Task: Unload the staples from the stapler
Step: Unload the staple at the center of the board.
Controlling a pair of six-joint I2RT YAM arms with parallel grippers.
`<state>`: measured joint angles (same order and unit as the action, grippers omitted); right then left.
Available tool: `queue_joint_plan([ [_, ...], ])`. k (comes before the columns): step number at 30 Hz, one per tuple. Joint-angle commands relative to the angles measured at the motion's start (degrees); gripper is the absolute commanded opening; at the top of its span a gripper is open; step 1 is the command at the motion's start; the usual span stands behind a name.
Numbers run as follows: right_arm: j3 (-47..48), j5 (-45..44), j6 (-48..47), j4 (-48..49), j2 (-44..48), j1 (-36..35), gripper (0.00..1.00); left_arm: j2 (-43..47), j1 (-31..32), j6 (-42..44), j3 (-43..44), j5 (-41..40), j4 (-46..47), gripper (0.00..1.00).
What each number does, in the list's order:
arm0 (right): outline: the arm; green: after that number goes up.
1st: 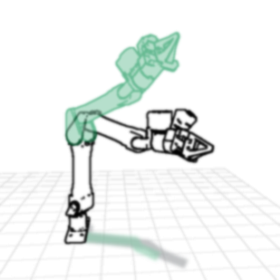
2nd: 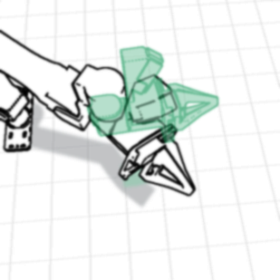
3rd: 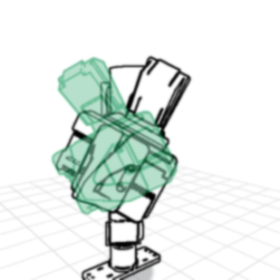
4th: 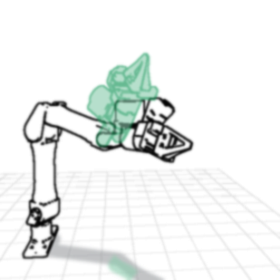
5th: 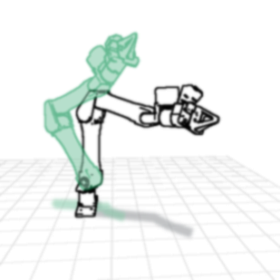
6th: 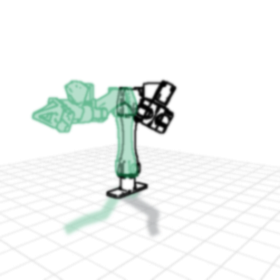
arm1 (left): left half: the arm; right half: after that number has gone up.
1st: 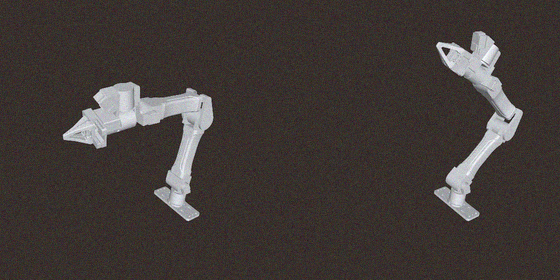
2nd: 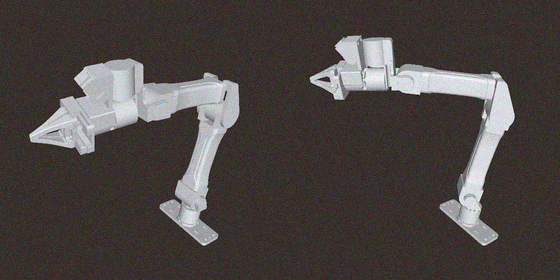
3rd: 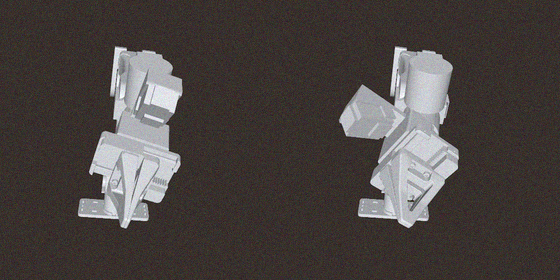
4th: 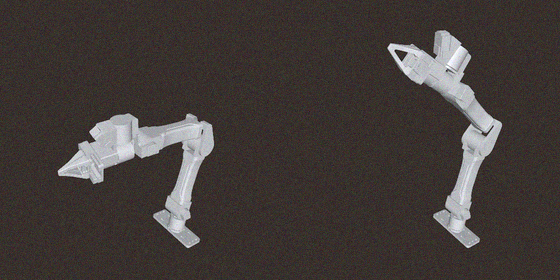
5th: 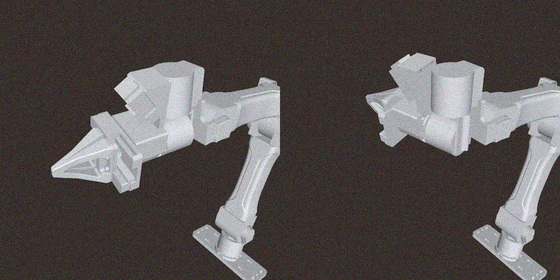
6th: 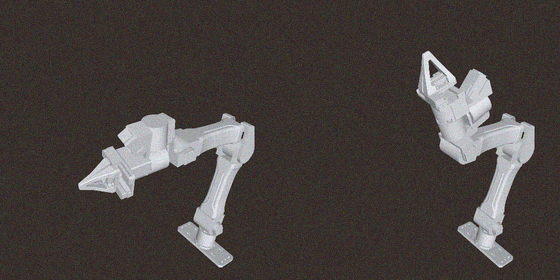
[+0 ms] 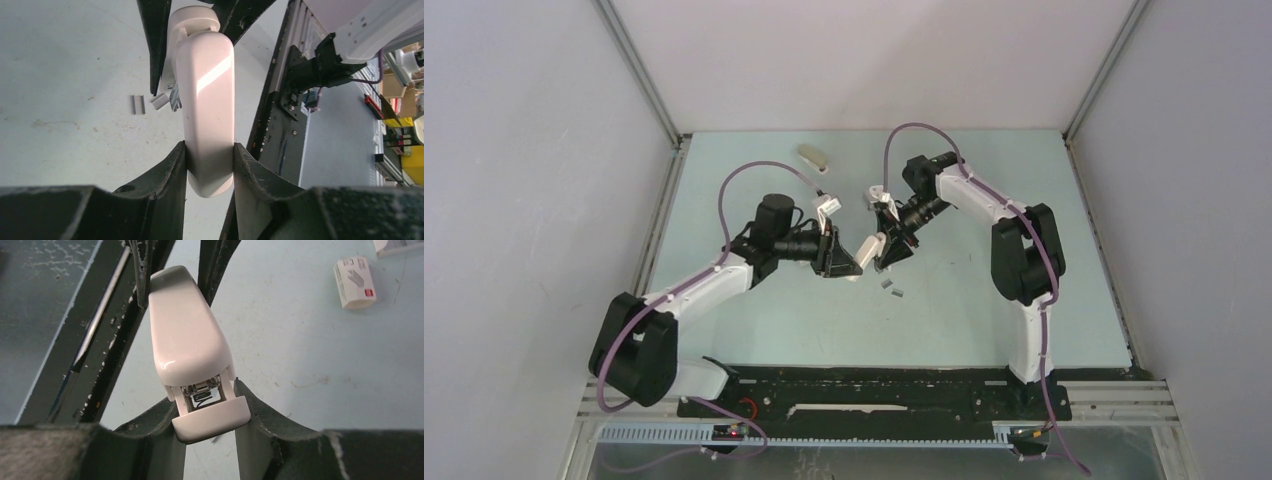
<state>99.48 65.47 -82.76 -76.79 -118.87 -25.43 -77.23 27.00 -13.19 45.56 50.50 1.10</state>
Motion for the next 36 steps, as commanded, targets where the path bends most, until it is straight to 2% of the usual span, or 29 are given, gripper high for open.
queue_joint_plan([
  [1, -0.84, -4.14, 8.0, 4.96, 4.06, 0.51, 0.09, -0.6, 0.23, 4.09, 2.2, -4.92, 1.01, 0.3],
  [6, -1.32, -5.28, 9.48, 5.95, 4.62, 0.51, 0.07, -0.35, 0.25, 5.6, -0.03, -8.07, 3.31, 0.31],
  [15, -2.37, -3.25, 10.72, 6.42, 6.39, 0.25, 0.04, 3.57, 0.24, 4.77, -4.95, -12.08, 10.84, 0.53],
  [21, -3.05, -2.77, 11.48, 6.7, 6.63, 0.05, 0.04, 5.42, 0.24, 3.34, -7.02, -14.13, 13.6, 0.63],
  [23, -3.09, -2.72, 11.69, 6.8, 6.76, 0.18, 0.04, 6.37, 0.24, 2.81, -7.78, -15.7, 14.38, 0.69],
  [29, -3.07, -2.28, 12.07, 7.03, 6.87, 0.26, 0.01, 11.44, 0.24, 0.96, -11.55, -19.72, 18.34, 0.72],
  [34, -3.09, -2.22, 12.49, 7.33, 6.74, 0.29, 0.0, 16.4, 0.24, 0.71, -16.05, -22.7, 21.96, 0.84],
  [36, -2.98, -2.07, 12.64, 7.42, 6.76, 0.19, 0.0, 17.79, 0.24, 1.03, -17.15, -23.22, 22.3, 0.85],
])
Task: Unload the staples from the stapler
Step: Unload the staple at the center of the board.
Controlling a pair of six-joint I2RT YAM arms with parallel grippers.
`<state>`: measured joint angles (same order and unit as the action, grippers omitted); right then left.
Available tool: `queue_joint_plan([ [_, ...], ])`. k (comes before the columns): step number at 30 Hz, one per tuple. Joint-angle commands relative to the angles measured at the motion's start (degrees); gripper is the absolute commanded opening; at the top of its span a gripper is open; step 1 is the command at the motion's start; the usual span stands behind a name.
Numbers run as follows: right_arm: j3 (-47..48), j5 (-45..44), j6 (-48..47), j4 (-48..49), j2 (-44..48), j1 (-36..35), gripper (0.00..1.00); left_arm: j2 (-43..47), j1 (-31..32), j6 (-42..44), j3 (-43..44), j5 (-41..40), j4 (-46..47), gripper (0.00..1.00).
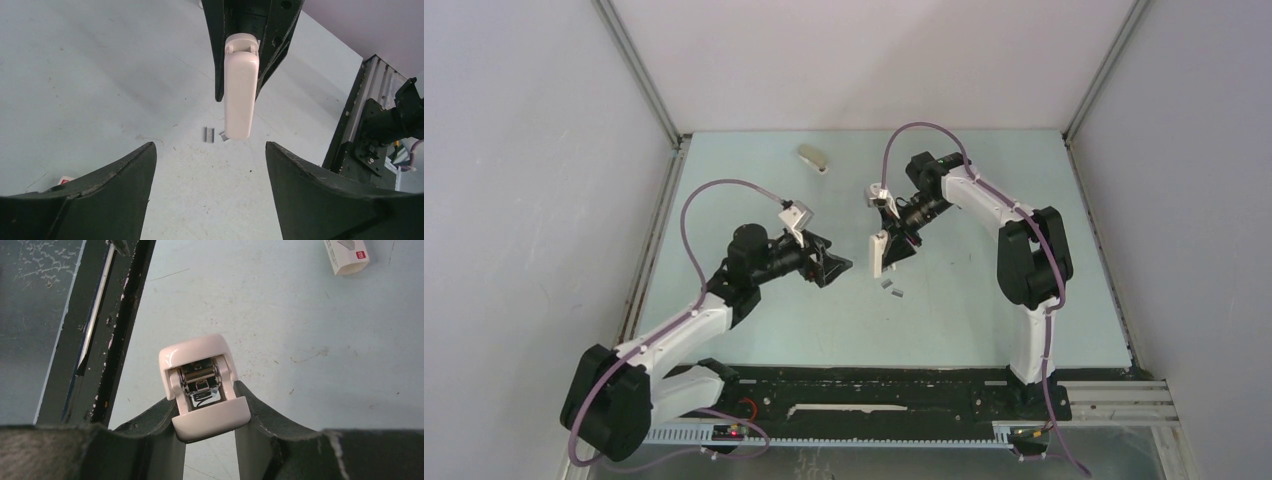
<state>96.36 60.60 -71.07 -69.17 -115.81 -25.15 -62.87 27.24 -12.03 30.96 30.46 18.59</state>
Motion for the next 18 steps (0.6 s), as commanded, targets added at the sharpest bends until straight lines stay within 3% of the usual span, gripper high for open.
queue_joint_plan([
  [1, 0.1, 2.74, 1.13, -0.04, 3.74, -0.09, 0.0, 3.79, 0.0, -0.14, -2.79, -3.25, 4.86, 0.85],
  [4, 0.08, 2.08, 2.27, 0.78, 3.91, -0.1, 0.0, 4.25, 0.0, -0.45, -3.22, -3.68, 5.06, 0.88],
  [5, 0.06, 1.73, 2.66, 1.07, 4.04, -0.04, 0.0, 4.33, 0.0, -0.78, -3.45, -3.92, 5.53, 0.97],
  [6, -0.02, 1.29, 3.06, 1.45, 4.16, -0.04, 0.0, 4.44, 0.0, -1.59, -3.82, -4.32, 6.57, 0.99],
  [11, -0.67, -0.25, 4.8, 2.75, 5.42, 0.09, 0.0, 4.73, -0.27, -6.25, -6.93, -9.5, 12.71, 1.0],
  [18, -1.84, -2.54, 9.01, 5.92, 7.11, 0.11, 0.0, 3.38, 0.18, -6.09, -7.36, -6.91, 14.53, 0.99],
])
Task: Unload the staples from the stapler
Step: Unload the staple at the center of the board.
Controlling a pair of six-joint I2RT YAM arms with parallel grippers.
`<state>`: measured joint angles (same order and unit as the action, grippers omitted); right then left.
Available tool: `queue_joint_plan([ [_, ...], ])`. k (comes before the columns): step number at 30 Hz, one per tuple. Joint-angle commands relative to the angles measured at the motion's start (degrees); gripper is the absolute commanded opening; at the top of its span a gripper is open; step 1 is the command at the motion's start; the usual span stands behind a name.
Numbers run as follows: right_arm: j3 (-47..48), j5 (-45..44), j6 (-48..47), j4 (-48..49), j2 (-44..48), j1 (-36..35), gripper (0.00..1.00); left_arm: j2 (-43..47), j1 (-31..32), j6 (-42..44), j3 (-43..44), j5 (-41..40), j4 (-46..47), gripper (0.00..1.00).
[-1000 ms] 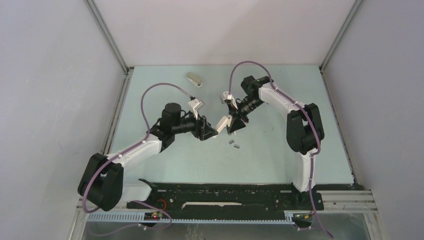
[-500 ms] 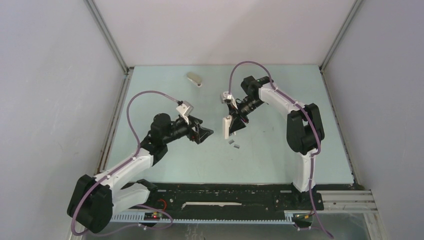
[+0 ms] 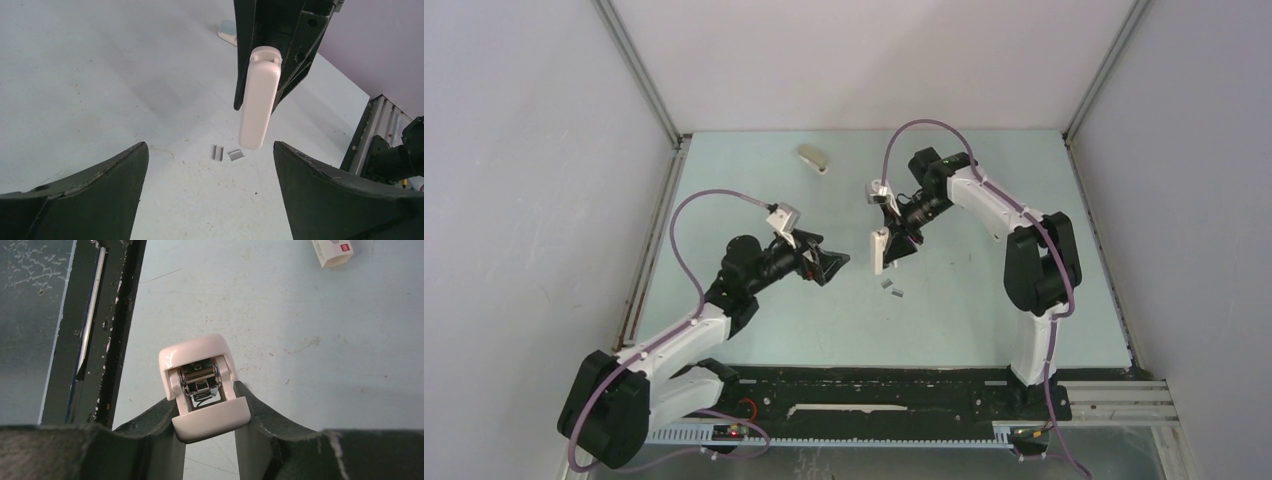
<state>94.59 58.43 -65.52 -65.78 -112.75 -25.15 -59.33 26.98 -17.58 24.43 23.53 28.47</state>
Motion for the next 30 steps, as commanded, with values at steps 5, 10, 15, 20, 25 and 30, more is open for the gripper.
queue_joint_plan([
  [5, -0.91, -2.98, 6.73, 4.47, 5.48, -0.15, 0.0, -1.34, 4.96, 4.2, -1.13, -0.91, 6.0, 0.98],
  [10, -1.32, -4.7, 7.92, 5.11, 6.39, -0.25, 0.0, -6.58, 8.09, 5.56, 1.22, -1.69, 6.58, 0.97],
  [15, -1.42, -4.76, 8.25, 5.12, 6.75, -0.3, 0.0, -8.81, 10.44, 6.01, 2.71, -3.87, 7.38, 0.98],
  [20, -1.52, -4.22, 8.3, 5.13, 7.02, -0.34, 0.0, -9.51, 11.41, 6.07, 2.44, -4.73, 9.36, 0.98],
  [25, -1.57, -3.95, 8.12, 4.96, 7.04, -0.43, 0.0, -10.36, 12.02, 5.75, 2.03, -4.4, 12.07, 0.98],
  [30, -1.62, -3.59, 8.04, 4.89, 7.19, -0.42, 0.0, -11.77, 12.4, 5.56, 2.21, -3.67, 13.56, 0.98],
])
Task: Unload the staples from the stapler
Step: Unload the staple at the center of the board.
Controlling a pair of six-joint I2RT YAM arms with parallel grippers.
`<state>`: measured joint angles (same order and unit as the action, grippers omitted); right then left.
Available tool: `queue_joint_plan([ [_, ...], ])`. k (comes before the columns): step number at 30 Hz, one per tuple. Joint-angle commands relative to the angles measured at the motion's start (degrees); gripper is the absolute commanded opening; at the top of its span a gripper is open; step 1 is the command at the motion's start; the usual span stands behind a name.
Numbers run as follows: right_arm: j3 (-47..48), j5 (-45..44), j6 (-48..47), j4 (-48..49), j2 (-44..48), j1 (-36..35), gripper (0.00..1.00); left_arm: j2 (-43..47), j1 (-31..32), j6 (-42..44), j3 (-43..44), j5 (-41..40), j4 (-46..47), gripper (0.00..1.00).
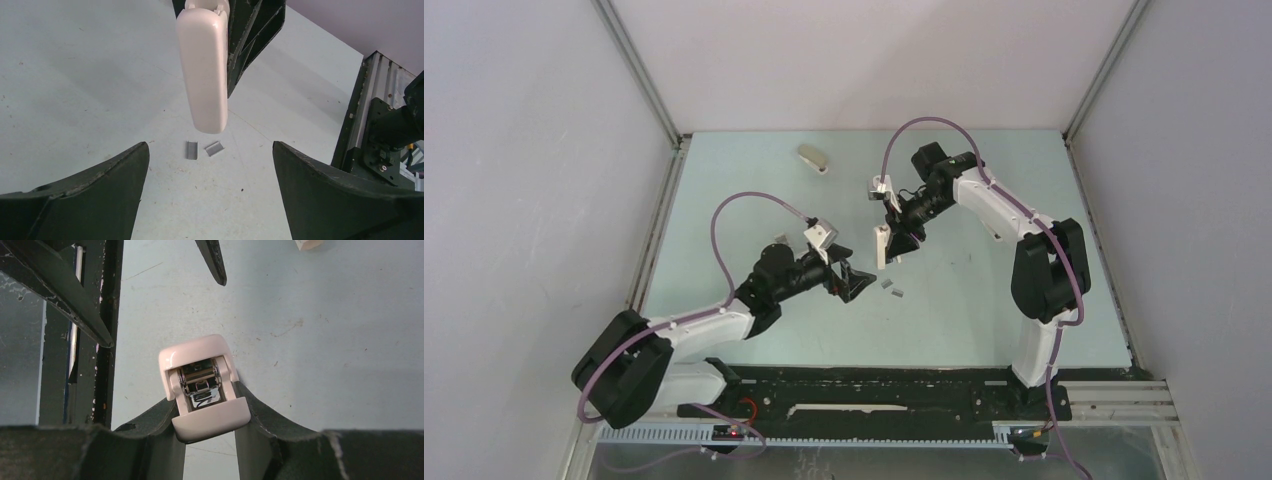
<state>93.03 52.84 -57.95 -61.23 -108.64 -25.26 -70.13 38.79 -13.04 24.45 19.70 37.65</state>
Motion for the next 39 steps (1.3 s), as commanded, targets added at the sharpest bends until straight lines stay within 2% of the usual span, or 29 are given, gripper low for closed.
queue_joint_plan([
  [1, 0.0, 1.99, 0.47, 0.26, 3.06, -0.3, 0.0, -1.3, 0.67, 1.0, 2.18, 0.22, 4.7, 0.98],
  [26, 0.05, 3.21, 0.3, -0.25, 3.52, -0.52, 0.0, -1.98, 1.2, 1.59, 1.92, 0.9, 6.59, 0.99],
  [39, 0.34, 4.18, 0.65, -0.42, 3.34, -0.83, 0.0, -6.29, 1.52, 1.95, 5.25, 4.45, 7.62, 0.96],
])
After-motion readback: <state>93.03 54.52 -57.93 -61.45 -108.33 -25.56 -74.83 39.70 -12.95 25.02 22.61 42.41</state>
